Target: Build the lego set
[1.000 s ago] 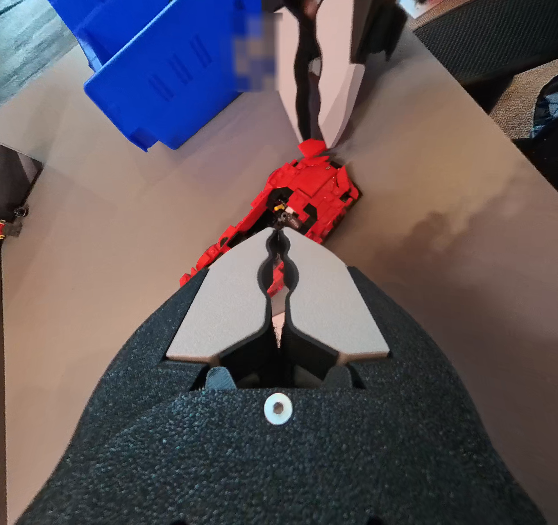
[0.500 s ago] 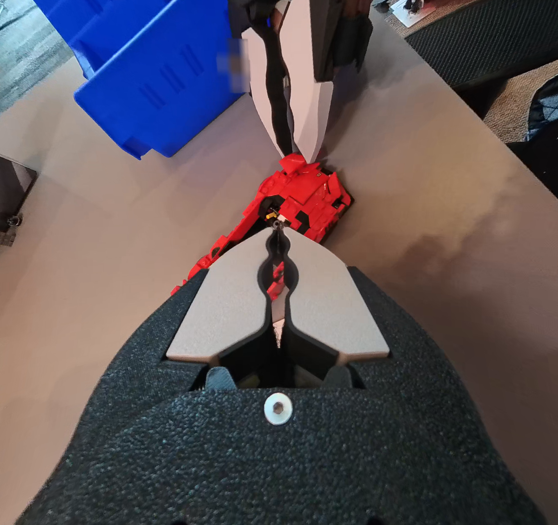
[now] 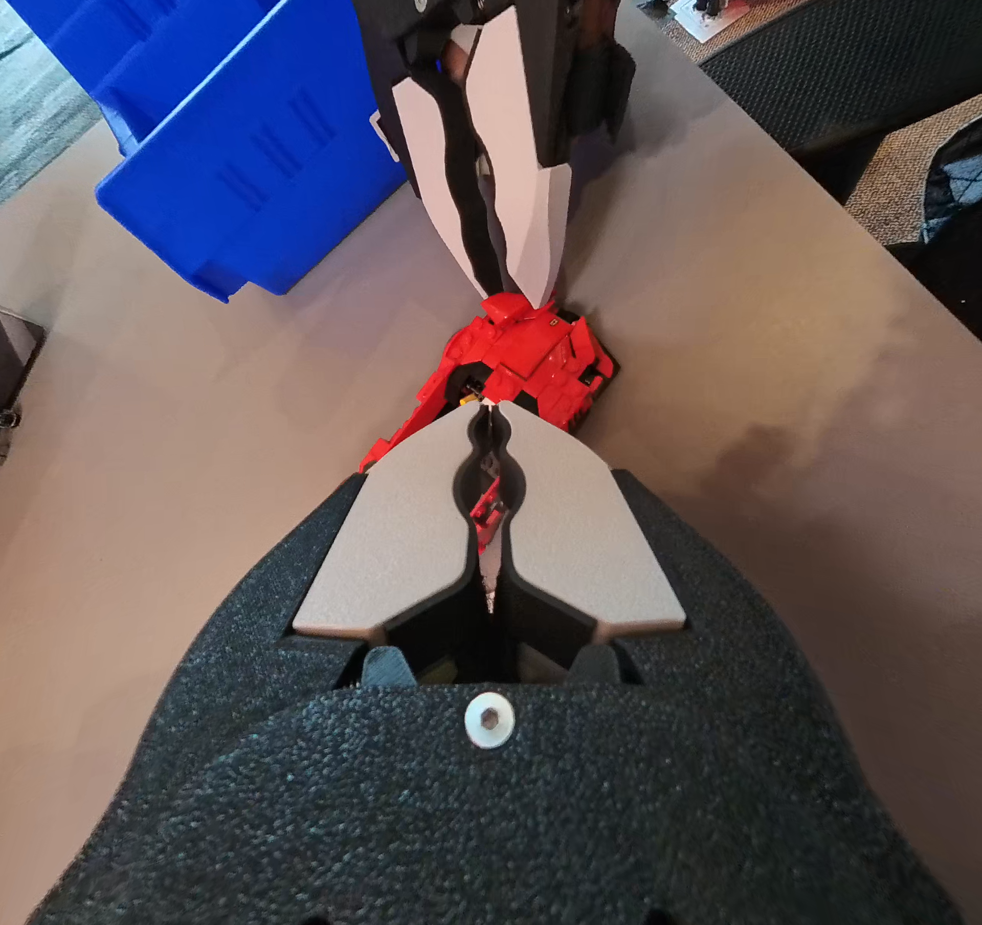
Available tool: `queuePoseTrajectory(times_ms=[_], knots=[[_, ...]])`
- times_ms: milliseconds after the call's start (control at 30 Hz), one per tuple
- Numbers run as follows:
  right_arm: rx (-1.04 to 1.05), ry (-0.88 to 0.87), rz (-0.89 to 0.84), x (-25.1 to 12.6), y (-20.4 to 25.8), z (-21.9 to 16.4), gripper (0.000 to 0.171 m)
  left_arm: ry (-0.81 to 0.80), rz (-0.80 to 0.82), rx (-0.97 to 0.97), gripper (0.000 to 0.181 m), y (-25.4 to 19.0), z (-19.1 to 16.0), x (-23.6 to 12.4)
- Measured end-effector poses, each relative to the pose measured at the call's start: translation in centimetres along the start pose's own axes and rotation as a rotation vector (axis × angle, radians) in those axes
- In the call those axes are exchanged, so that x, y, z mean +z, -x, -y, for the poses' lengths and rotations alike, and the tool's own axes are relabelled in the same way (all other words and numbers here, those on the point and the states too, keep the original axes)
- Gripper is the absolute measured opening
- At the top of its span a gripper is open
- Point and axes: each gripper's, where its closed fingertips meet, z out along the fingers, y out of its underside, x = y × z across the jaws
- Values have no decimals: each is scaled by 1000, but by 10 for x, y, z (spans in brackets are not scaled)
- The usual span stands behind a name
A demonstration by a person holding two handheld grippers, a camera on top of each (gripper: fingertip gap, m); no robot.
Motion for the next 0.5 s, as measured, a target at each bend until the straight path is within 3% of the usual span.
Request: queuePoseTrajectory(times_ms=[233, 500], knots=[[-14, -2, -8, -1, 0, 1, 20, 7, 45, 8, 0, 12, 0, -14], [-27, -18, -9, -2, 2, 2, 20, 6, 240, -88, 1, 55, -9, -98]])
